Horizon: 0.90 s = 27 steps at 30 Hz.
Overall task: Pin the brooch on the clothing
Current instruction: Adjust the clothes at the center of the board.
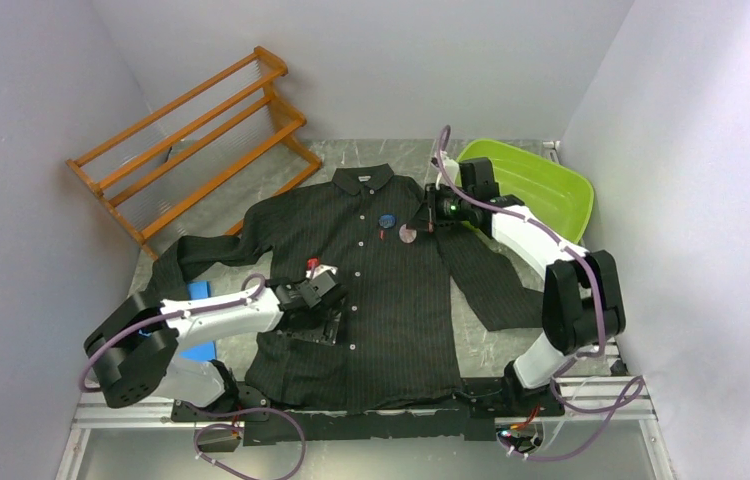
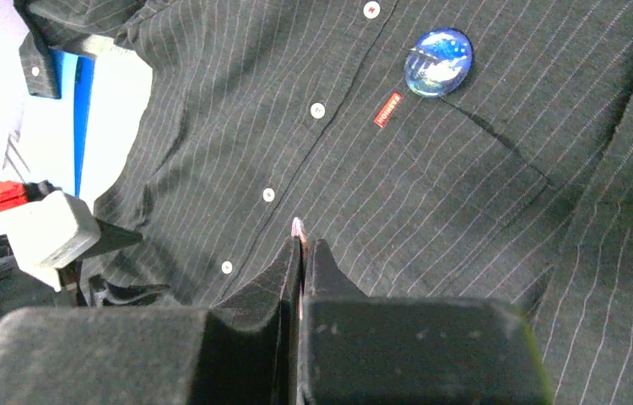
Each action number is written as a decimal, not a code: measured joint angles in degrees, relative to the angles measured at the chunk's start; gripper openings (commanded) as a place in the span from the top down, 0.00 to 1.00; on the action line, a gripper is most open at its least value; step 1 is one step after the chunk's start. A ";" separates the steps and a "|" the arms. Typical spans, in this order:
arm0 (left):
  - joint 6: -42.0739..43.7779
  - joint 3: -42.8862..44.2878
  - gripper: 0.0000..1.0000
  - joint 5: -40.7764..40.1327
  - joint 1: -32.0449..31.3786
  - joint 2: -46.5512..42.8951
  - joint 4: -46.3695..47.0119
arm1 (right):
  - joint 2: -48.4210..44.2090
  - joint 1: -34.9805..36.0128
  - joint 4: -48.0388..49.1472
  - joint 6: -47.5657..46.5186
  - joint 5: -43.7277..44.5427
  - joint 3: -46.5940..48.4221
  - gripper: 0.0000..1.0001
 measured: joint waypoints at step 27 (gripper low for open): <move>6.51 20.22 0.77 -4.07 -1.46 21.84 6.58 | 13.49 0.00 -7.50 -1.57 -5.60 11.52 1.00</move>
